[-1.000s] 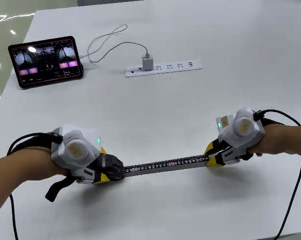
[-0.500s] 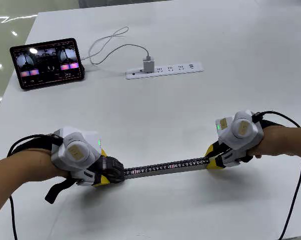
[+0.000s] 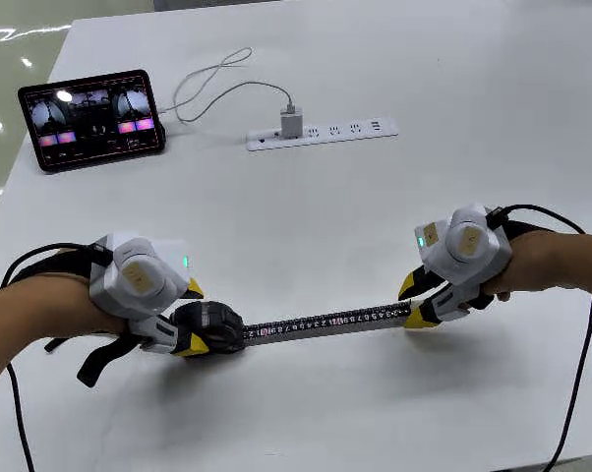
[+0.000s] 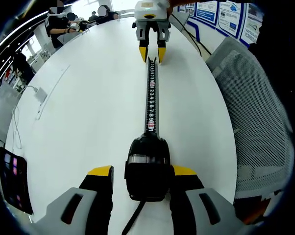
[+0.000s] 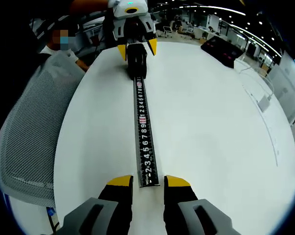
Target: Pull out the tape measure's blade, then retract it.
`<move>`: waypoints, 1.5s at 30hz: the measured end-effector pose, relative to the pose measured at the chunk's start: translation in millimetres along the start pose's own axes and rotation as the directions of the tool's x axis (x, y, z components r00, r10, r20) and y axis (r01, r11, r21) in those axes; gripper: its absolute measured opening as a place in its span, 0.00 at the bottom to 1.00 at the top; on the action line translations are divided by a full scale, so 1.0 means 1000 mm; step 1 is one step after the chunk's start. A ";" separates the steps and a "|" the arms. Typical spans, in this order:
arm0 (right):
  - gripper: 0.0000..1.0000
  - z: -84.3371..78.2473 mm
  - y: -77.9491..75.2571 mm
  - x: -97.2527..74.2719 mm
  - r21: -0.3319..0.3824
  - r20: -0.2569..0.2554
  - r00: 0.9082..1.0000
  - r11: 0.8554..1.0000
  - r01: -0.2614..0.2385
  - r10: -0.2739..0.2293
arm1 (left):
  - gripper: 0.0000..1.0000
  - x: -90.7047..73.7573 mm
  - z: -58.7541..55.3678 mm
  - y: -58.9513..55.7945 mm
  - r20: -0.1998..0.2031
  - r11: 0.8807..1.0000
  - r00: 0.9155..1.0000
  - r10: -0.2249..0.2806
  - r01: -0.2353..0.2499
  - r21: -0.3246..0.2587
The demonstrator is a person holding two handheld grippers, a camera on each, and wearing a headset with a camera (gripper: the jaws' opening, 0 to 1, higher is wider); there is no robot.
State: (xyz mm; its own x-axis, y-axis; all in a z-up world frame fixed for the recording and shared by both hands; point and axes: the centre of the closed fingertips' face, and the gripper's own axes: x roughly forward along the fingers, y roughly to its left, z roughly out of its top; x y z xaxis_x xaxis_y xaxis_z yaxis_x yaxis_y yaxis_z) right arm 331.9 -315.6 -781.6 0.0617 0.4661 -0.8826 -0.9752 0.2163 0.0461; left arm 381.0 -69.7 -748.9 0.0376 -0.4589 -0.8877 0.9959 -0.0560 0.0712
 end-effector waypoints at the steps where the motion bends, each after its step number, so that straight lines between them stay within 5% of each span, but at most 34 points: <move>1: 0.22 0.000 0.000 -0.001 0.003 0.000 1.000 1.000 -0.001 0.001 | 0.43 -0.001 0.000 0.001 0.002 1.000 1.000 0.000 0.000 -0.002; 8: 0.23 0.000 0.002 -0.009 0.000 -0.010 1.000 1.000 0.019 -0.019 | 0.54 -0.007 0.005 0.003 0.028 0.998 1.000 0.009 -0.007 -0.056; 17: 0.39 0.000 -0.005 -0.022 0.128 0.046 0.994 0.988 0.089 -0.096 | 0.67 -0.012 0.004 -0.001 0.053 0.986 0.999 0.008 0.001 -0.169; 20: 0.42 -0.003 -0.007 -0.028 0.168 0.060 0.990 0.979 0.115 -0.127 | 0.79 -0.014 0.003 0.014 0.085 0.979 0.991 0.106 -0.090 -0.181; 24: 0.50 -0.006 -0.004 -0.032 0.220 0.077 0.986 0.967 0.129 -0.149 | 0.86 -0.020 -0.001 0.015 0.112 0.956 0.986 0.121 -0.086 -0.282; 26: 0.55 0.004 -0.002 -0.036 0.281 0.148 0.974 0.952 0.125 -0.172 | 0.89 -0.025 -0.009 0.025 0.094 0.936 0.978 0.187 -0.148 -0.318; 31: 0.61 0.005 -0.005 -0.048 0.283 0.165 0.959 0.942 0.179 -0.232 | 0.97 -0.034 -0.012 0.028 0.135 0.904 0.965 0.227 -0.157 -0.397; 36: 0.67 0.003 -0.003 -0.056 0.311 0.179 0.948 0.929 0.199 -0.263 | 0.99 -0.039 -0.018 0.026 0.151 0.877 0.955 0.255 -0.163 -0.453; 39: 0.70 -0.004 -0.001 -0.060 0.336 0.169 0.944 0.917 0.215 -0.284 | 0.99 -0.039 -0.026 0.017 0.150 0.861 0.959 0.239 -0.138 -0.489; 41: 0.73 -0.007 0.003 -0.061 0.344 0.174 0.938 0.911 0.228 -0.301 | 0.99 -0.040 -0.028 0.013 0.179 0.849 0.950 0.255 -0.131 -0.513; 42: 0.75 -0.011 0.005 -0.062 0.353 0.171 0.936 0.906 0.234 -0.308 | 0.99 -0.041 -0.032 0.012 0.180 0.829 0.944 0.275 -0.138 -0.542; 43: 0.77 -0.013 0.007 -0.062 0.365 0.171 0.934 0.901 0.236 -0.314 | 0.99 -0.042 -0.034 0.012 0.183 0.825 0.941 0.283 -0.142 -0.547; 45: 0.82 -0.018 0.011 -0.064 0.380 0.178 0.928 0.893 0.242 -0.327 | 0.99 -0.046 -0.043 0.014 0.172 0.787 0.926 0.337 -0.177 -0.591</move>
State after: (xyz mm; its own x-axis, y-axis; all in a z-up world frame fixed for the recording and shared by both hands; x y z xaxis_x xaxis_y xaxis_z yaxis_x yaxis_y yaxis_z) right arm 313.9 -358.3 -733.3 0.4142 0.5147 -0.7507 -0.7750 0.6319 0.0057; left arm 396.7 -11.4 -726.1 0.3565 -0.5960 -0.7195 0.8259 0.5611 -0.0556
